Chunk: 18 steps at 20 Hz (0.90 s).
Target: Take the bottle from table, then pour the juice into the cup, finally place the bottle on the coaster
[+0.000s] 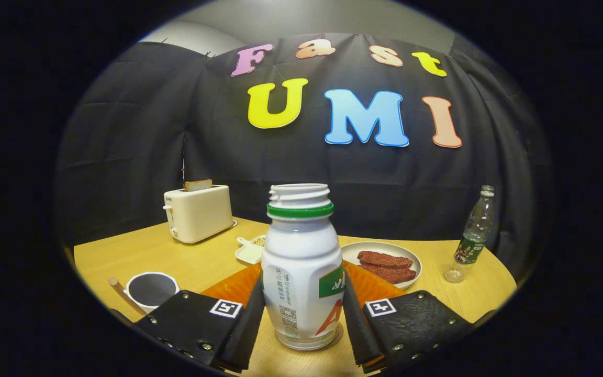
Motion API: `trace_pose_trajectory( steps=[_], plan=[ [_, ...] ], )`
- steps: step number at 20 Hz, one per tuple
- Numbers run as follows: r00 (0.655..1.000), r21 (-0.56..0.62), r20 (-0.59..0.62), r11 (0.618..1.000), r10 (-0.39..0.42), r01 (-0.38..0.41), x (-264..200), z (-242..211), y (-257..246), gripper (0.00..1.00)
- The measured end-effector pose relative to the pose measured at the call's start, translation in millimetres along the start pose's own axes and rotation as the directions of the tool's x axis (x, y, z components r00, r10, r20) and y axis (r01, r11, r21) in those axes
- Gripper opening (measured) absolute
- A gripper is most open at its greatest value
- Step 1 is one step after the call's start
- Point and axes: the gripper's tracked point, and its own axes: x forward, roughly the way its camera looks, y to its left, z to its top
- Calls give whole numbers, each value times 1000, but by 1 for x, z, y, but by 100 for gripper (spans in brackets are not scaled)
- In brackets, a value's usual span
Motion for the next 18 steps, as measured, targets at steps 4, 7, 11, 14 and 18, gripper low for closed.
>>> trace_pose_trajectory(
  steps=[4, 7, 11, 14, 18],
  plan=[
    [1000, 19, 13, 1000, 4, -4, 5, -1, 1, 71],
    [1000, 13, 8, 1000, 2, -2, 10, -7, 0, 71],
    [1000, 29, 11, 1000, -10, 9, 13, -12, -4, 71],
    [1000, 16, 13, 1000, -17, 17, 15, -15, -6, 71],
    [1000, 25, 13, 999, -23, 22, 18, -20, -5, 71]
  ],
)
